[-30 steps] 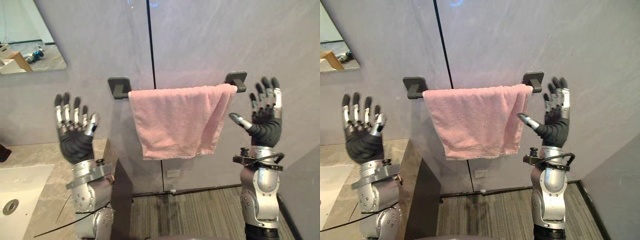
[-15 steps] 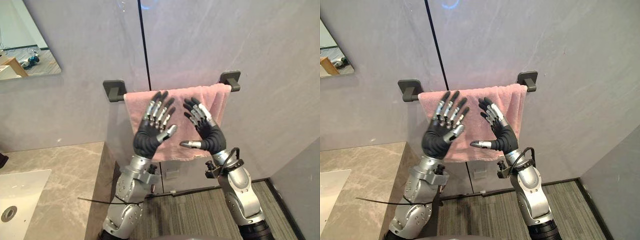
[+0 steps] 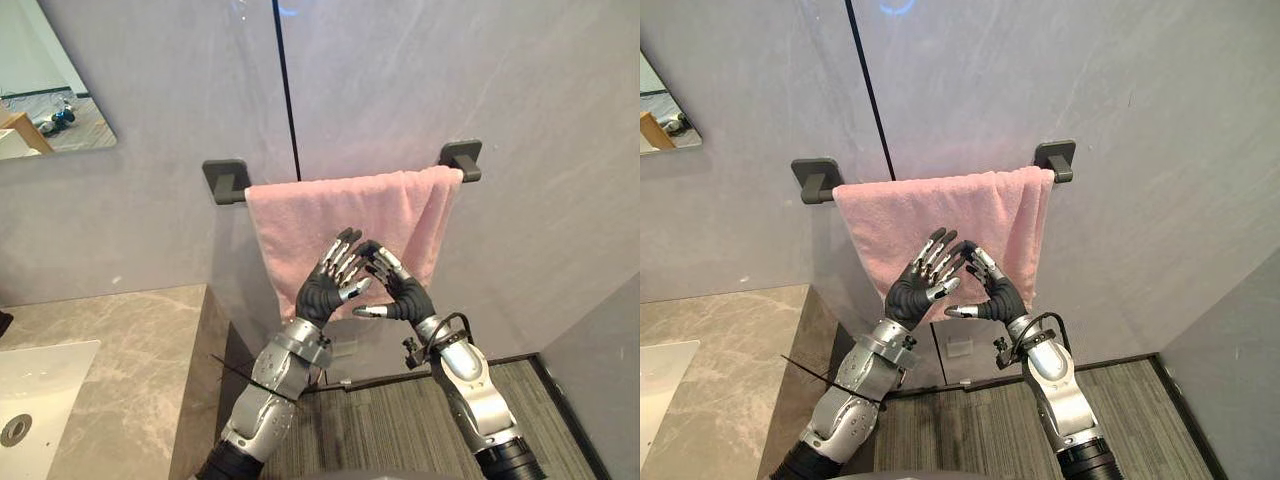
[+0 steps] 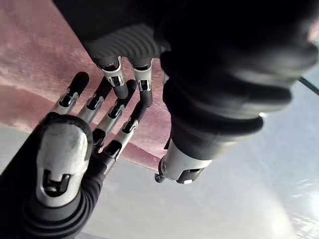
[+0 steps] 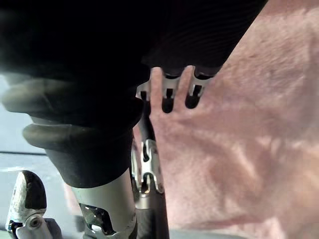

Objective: Organize washtable

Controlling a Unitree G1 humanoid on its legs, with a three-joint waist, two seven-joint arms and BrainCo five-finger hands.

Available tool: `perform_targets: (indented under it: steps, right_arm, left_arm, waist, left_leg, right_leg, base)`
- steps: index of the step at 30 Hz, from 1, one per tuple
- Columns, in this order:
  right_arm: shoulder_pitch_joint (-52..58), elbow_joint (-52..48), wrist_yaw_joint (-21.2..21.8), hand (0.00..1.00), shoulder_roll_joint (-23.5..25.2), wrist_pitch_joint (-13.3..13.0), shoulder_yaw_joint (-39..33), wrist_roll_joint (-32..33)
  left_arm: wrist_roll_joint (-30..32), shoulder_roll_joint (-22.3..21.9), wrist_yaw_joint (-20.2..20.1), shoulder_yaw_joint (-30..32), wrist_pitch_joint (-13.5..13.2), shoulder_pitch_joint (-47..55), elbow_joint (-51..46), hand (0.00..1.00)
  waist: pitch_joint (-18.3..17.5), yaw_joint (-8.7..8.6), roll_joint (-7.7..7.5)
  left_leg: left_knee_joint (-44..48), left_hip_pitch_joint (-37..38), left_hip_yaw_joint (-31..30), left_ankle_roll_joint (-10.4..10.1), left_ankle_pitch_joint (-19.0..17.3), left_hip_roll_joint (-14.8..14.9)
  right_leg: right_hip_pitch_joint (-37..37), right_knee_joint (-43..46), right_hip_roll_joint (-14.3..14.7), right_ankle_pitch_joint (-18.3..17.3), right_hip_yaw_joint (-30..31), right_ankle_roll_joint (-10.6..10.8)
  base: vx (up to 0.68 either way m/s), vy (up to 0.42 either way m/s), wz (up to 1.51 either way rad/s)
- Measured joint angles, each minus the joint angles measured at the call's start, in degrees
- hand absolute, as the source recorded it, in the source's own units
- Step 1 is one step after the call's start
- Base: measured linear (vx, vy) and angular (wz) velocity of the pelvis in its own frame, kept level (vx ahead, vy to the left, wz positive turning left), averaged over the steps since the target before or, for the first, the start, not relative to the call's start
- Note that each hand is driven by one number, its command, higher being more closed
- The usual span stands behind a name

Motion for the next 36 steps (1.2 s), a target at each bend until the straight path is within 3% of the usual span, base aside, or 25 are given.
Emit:
perform_targets:
  steps: [16,27,36]
  right_arm:
    - [-6.52,12.34,-5.55,0.0,0.24,0.82,-1.53,-7.81]
    - [-6.81,14.15,-10.42,0.0,1.57,2.05,-11.45,-8.86]
    - [-5.78,14.13,-15.5,0.0,3.65,2.28,-22.85,-7.91]
  left_arm:
    - [6.88,0.37,4.66,2.83,0.49,-2.82,12.21,0.0]
    - [11.3,0.4,8.34,10.64,0.54,-3.31,15.36,0.0]
    - [11.23,0.32,9.98,18.58,0.54,0.71,15.33,0.0]
  waist:
    - [0.13,-0.07,-0.23]
    - [0.44,-0.06,-0.74]
    - [0.94,-0.08,-1.62]
  left_leg:
    - [0.1,-0.38,-0.04,0.01,0.01,0.02]
    - [0.09,-0.33,-0.04,0.01,0.02,0.03]
    - [0.06,0.76,0.0,0.01,0.0,0.13]
  right_leg:
    - [0.0,-0.01,0.03,0.06,0.18,-0.08]
    - [0.04,-0.02,0.05,0.06,0.19,-0.09]
    - [0.99,-0.01,0.11,0.06,0.37,-0.1]
  base:
    - [0.0,-0.001,0.0]
    - [0.0,0.0,0.0]
    - [0.0,-0.001,0.0]
